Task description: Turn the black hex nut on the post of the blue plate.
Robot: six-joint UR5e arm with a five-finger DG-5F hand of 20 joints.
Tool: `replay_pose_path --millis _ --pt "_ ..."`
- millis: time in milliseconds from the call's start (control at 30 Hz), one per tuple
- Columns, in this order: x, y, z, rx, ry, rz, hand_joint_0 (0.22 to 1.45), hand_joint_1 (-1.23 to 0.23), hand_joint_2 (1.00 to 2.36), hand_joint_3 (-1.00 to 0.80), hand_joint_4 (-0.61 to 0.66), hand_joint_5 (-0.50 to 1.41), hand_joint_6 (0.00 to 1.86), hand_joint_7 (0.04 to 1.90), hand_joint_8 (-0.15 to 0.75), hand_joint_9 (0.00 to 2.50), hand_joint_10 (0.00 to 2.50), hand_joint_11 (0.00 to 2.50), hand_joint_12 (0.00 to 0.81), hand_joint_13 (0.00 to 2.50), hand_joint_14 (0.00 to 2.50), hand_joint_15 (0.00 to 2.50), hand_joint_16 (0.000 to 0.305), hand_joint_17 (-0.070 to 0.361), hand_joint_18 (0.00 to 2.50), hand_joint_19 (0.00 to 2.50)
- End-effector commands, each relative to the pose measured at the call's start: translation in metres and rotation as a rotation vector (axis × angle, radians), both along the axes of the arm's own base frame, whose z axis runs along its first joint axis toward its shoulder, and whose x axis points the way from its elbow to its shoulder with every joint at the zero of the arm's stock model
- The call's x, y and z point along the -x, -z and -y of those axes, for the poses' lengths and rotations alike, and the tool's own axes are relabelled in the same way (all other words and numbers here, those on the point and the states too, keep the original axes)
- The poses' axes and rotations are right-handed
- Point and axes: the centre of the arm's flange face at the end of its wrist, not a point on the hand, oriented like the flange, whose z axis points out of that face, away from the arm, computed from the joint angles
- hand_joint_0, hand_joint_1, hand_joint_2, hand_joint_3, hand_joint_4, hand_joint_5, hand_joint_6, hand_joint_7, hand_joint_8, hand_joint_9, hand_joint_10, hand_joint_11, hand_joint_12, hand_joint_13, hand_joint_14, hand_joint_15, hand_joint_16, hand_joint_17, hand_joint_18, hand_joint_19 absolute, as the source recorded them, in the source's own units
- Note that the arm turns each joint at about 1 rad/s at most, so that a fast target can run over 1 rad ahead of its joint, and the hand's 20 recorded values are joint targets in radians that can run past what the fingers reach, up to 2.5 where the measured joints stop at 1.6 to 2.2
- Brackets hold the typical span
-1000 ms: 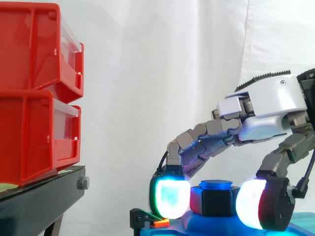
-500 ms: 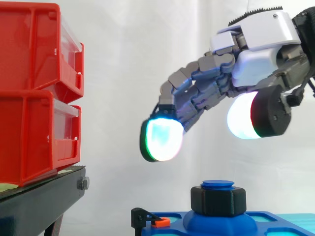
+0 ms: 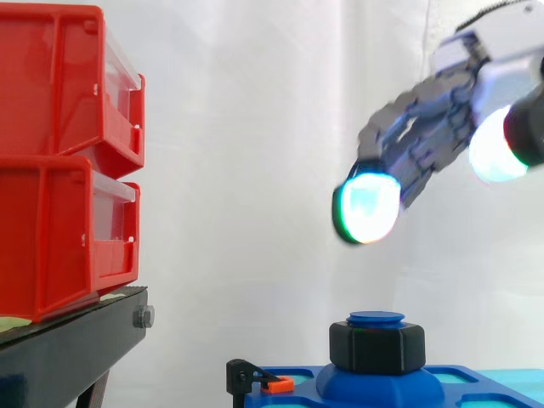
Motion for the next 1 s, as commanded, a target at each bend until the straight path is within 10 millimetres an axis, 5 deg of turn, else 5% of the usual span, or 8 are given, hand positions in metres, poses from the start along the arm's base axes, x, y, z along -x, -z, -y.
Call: replay_pose_path --millis 0,133,567,700,967 --pt "0.033 0.005 0.002 -0.047 0.019 0.127 0.41 -0.57 1.00 -0.50 0.21 -0.23 0.50 0.79 0.254 0.28 0.00 0.03 0.399 0.27 0.00 0.11 0.060 0.135 0.32 0.34" --pt "0.047 -0.004 0.003 -0.141 0.029 0.222 0.41 -0.56 1.00 -0.50 0.21 -0.23 0.50 0.79 0.253 0.28 0.00 0.03 0.398 0.27 0.00 0.11 0.060 0.134 0.32 0.33" --pt "0.071 0.014 0.010 -0.427 0.132 0.078 0.41 -0.54 1.00 -0.50 0.22 -0.22 0.50 0.79 0.252 0.29 0.00 0.03 0.394 0.27 0.00 0.11 0.060 0.136 0.29 0.31" --pt "0.093 0.019 0.011 -0.499 0.160 0.036 0.42 -0.55 1.00 -0.50 0.21 -0.22 0.50 0.79 0.250 0.29 0.00 0.02 0.392 0.25 0.00 0.11 0.061 0.137 0.24 0.27" --pt "0.108 0.013 0.021 -0.658 0.263 0.134 0.43 -0.56 1.00 -0.50 0.19 -0.21 0.50 0.78 0.242 0.44 0.00 0.04 0.369 0.37 0.00 0.12 0.059 0.132 0.28 0.27"
